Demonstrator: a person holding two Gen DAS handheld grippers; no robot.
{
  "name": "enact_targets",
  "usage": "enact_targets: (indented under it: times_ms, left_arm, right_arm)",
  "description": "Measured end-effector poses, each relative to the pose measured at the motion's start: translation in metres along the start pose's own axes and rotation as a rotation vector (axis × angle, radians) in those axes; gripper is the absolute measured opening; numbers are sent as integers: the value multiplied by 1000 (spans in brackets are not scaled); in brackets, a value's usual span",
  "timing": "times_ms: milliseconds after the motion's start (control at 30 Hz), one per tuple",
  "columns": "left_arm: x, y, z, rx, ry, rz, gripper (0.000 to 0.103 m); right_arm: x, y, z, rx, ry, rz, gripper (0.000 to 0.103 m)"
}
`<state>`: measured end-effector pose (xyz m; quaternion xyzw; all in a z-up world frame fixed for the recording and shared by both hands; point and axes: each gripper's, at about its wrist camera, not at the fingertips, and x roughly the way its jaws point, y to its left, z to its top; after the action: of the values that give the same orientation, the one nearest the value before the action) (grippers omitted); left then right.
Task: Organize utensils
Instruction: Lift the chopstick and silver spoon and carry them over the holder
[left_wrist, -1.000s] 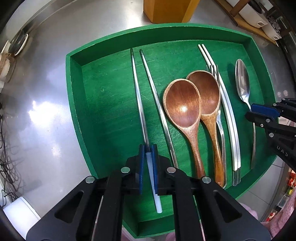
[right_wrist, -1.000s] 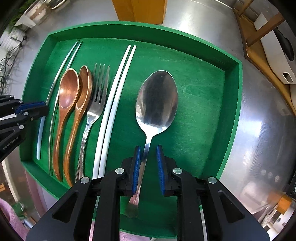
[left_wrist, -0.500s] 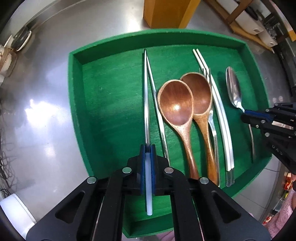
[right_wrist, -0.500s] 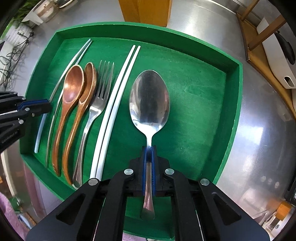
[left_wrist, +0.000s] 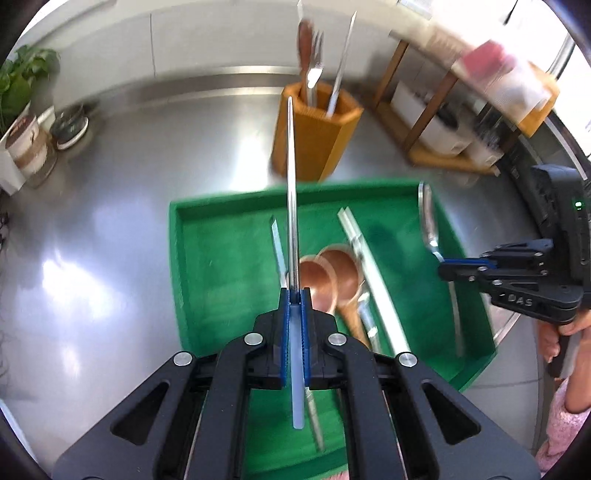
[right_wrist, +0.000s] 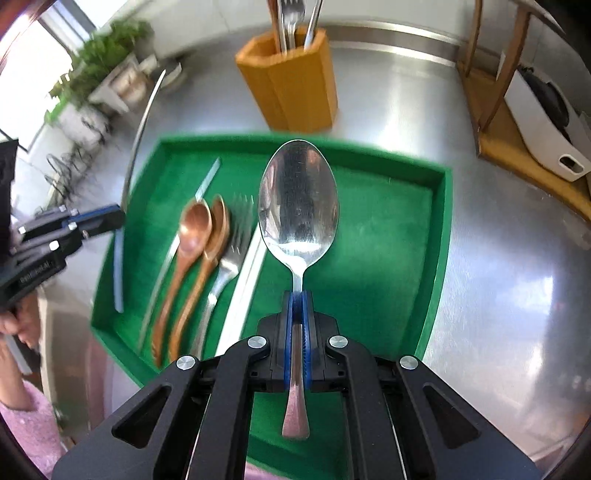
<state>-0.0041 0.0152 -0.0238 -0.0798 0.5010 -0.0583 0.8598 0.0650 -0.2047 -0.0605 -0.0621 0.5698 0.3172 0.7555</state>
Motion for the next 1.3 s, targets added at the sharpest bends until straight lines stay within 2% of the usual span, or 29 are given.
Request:
enact_targets:
  times_ms: [300, 667, 800, 1167, 1300]
  left_arm:
    - [-21, -27, 8, 34, -285, -17, 4]
    - [-25, -38, 46, -21, -514, -32, 4]
    - [-22, -42, 70, -12, -570, -9, 4]
    - [-2, -27, 129, -51, -675, 13, 4]
    - [10, -20, 146, -58, -688, 17, 4]
  right_arm:
    - [-35, -4, 18, -10, -283, 49, 5]
    - [-65, -5, 51, -12, -584, 60, 5]
    - [-72, -5, 76, -13, -665, 61, 5]
    - [-73, -11, 135, 27, -797, 41, 5]
    - [-65, -17, 155, 54, -830, 42, 5]
